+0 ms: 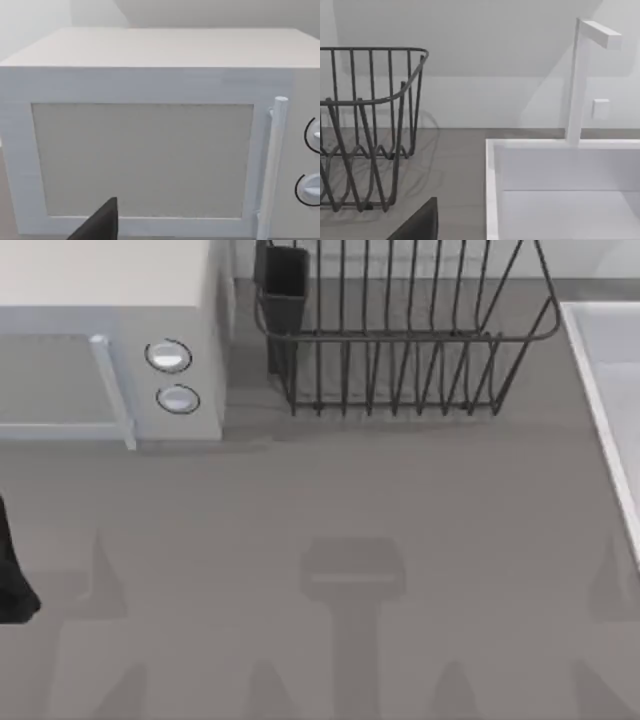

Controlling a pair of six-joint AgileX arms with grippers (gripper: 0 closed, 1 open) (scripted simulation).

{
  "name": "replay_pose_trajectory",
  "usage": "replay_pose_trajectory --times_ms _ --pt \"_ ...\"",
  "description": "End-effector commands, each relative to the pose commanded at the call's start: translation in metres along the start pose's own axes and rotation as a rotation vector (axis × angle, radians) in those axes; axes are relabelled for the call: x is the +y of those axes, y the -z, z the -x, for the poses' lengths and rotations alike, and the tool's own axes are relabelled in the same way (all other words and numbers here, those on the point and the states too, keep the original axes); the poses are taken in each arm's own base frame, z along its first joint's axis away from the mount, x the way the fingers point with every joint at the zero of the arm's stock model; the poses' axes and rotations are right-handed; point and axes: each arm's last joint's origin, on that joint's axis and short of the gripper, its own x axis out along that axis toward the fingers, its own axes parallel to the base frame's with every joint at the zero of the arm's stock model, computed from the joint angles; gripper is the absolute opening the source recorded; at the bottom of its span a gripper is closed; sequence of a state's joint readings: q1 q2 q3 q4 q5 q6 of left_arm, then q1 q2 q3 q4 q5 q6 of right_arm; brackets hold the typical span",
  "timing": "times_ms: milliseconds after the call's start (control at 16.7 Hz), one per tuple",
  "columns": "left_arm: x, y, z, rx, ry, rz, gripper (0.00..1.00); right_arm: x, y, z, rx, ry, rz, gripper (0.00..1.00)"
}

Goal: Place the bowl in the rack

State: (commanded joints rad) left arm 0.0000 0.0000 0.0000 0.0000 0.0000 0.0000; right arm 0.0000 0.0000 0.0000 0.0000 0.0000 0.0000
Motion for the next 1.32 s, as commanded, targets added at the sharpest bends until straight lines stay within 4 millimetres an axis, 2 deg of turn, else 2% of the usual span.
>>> replay_pose_trajectory --times_ms 180,300,480,660,780,960,1140,1320 --pt "0.000 0.000 0.000 0.000 0.000 0.000 1.00 -0.001 -0.002 0.000 0.010 0.006 0.006 1.00" --pt "0.000 0.000 0.000 0.000 0.000 0.000 1.00 -0.004 -0.011 0.000 0.055 0.032 0.033 1.00" --pt "0.000 0.000 0.000 0.000 0.000 0.000 1.00 -0.013 -0.038 -0.005 0.192 0.098 0.098 1.00" --pt "0.000 0.000 0.000 0.000 0.000 0.000 1.00 -0.029 -0.066 -0.022 0.425 0.163 0.162 1.00" --pt "0.000 0.000 0.000 0.000 0.000 0.000 1.00 -0.046 -0.080 -0.042 0.624 0.188 0.186 1.00" --pt "0.000 0.000 0.000 0.000 0.000 0.000 1.00 -0.082 -0.090 -0.075 0.925 0.186 0.183 1.00" --pt "0.000 0.000 0.000 0.000 0.000 0.000 1.00 -0.124 -0.091 -0.102 1.159 0.150 0.143 1.00" --pt "0.000 0.000 0.000 0.000 0.000 0.000 1.00 -0.165 -0.086 -0.120 1.320 0.098 0.080 1.00"
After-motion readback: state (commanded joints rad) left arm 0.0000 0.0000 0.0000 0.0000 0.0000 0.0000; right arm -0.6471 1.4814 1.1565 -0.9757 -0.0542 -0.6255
